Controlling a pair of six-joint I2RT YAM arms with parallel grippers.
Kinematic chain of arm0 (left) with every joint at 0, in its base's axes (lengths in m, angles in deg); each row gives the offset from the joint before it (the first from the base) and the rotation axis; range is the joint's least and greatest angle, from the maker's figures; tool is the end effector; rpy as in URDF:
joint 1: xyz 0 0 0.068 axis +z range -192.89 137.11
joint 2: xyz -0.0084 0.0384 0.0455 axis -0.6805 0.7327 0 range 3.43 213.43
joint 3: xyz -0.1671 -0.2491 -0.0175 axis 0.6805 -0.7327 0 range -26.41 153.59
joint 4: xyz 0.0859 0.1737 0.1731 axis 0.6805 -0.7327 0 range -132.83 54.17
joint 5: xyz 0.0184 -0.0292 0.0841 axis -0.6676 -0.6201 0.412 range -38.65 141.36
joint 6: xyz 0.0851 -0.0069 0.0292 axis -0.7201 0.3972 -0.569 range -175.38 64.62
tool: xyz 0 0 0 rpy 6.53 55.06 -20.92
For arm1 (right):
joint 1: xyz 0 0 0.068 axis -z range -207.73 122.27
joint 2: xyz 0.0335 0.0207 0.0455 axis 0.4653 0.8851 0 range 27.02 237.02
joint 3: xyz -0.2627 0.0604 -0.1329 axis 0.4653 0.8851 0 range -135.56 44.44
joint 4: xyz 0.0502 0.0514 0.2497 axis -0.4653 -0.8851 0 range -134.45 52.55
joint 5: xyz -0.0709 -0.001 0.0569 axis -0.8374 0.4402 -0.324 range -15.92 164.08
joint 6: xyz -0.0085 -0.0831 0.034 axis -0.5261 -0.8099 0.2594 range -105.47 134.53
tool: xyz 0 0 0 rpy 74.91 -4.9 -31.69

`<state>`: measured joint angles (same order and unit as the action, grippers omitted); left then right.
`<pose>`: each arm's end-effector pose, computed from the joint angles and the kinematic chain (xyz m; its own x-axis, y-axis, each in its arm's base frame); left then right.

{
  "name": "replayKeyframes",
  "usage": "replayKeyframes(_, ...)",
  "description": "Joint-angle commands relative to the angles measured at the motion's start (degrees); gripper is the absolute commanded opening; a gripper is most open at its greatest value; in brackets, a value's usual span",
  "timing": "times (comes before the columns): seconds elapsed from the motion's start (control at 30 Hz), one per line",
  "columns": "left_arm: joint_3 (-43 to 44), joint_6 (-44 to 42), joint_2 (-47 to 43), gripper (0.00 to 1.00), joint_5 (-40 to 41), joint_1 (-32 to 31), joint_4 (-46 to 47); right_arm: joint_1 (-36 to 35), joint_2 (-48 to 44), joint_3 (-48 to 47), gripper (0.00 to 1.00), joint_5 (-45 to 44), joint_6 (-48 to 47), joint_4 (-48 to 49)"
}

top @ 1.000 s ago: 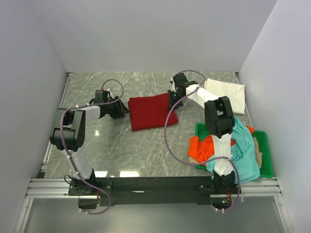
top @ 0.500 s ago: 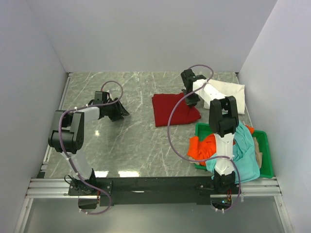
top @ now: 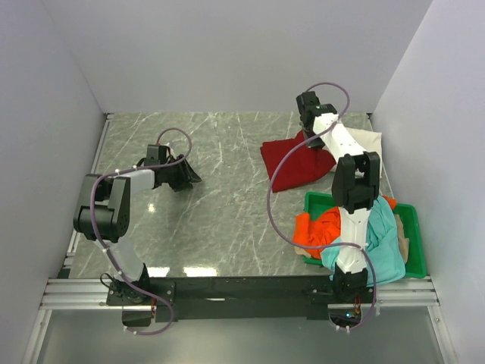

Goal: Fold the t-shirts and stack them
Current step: Neatly place the folded tshirt to the corner

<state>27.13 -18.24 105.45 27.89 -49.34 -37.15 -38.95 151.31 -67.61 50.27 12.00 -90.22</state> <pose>0.3765 -0.0750 0.1442 -0.8215 -0.4644 -0.3309 -0.1725 0.7555 -0.6320 0.4945 0.0650 0.2283 -0.8878 -0.2172 -0.4058 -0.0499 0.9219 -0.3843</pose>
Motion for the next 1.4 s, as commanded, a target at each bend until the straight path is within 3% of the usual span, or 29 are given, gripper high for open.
replayKeyframes(0.0, -1.68, -0.23, -1.56, 0.55, 0.61, -0.05, 0.09, 1.11, -2.39, -7.72, 0.00, -3.88, -2.31, -0.13)
replayKeyframes(0.47, -1.95, -0.32, -0.33, 0.55, 1.14, -0.05, 0.00, 4.63, -0.54, -19.43, 0.00, -3.44, -2.31, -3.65)
replayKeyframes(0.87, -1.95, -0.41, 0.73, 0.55, 1.23, -0.05, 0.09, 7.79, -2.91, -21.37, 0.00, -2.64, -2.31, -4.09)
replayKeyframes(1.37, -2.91, -0.32, 1.17, 0.55, 1.23, -0.13, 0.36, 9.38, -4.84, -27.70, 0.00, 5.00, 1.29, -6.90)
